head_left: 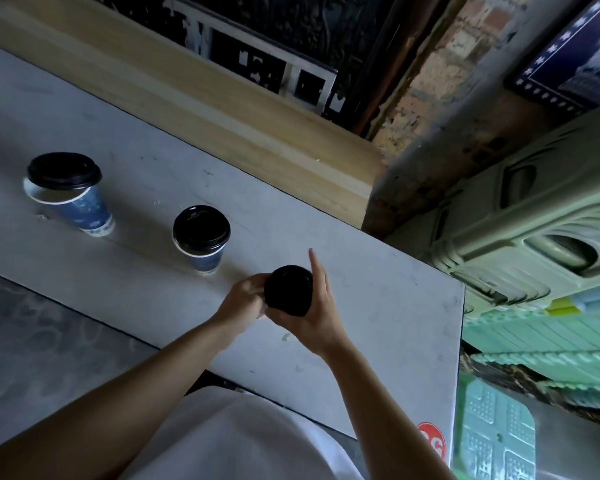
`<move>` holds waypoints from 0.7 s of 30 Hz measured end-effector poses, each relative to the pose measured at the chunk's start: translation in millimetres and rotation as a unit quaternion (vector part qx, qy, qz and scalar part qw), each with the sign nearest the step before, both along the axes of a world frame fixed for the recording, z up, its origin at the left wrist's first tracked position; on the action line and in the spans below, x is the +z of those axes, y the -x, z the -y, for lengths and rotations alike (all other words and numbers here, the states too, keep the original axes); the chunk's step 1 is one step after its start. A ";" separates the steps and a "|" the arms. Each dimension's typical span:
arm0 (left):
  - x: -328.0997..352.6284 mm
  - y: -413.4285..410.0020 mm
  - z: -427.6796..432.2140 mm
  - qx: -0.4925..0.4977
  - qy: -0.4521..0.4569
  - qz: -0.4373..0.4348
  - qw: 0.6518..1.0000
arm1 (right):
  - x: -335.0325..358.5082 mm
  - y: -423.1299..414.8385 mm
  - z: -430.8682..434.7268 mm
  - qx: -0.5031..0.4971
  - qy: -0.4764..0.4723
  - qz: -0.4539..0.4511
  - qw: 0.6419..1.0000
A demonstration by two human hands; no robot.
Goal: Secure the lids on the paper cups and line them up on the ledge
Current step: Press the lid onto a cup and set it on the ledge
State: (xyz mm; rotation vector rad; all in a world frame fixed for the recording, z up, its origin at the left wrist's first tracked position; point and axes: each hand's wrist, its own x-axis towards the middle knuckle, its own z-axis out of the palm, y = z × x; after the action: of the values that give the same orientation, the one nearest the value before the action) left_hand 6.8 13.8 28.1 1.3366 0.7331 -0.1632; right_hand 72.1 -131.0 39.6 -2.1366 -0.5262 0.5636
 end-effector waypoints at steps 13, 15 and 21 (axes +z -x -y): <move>-0.9 -12.1 18.2 0.182 0.070 -0.094 0.976 | -1.1 1.0 -11.0 -0.244 -0.099 -0.273 0.925; 8.2 -16.3 23.2 0.236 0.124 -0.098 0.959 | -1.1 0.6 -20.5 -0.247 -0.090 -0.257 0.930; 9.8 -22.4 15.7 0.144 -0.115 0.030 0.982 | 0.0 4.8 -21.4 -0.257 -0.137 -0.335 0.896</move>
State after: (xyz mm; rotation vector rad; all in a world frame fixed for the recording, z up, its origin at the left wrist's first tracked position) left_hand 29.2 -2.0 37.8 1.4301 0.9065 0.1984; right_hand 67.3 -109.5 39.5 -1.5734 0.3252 0.8053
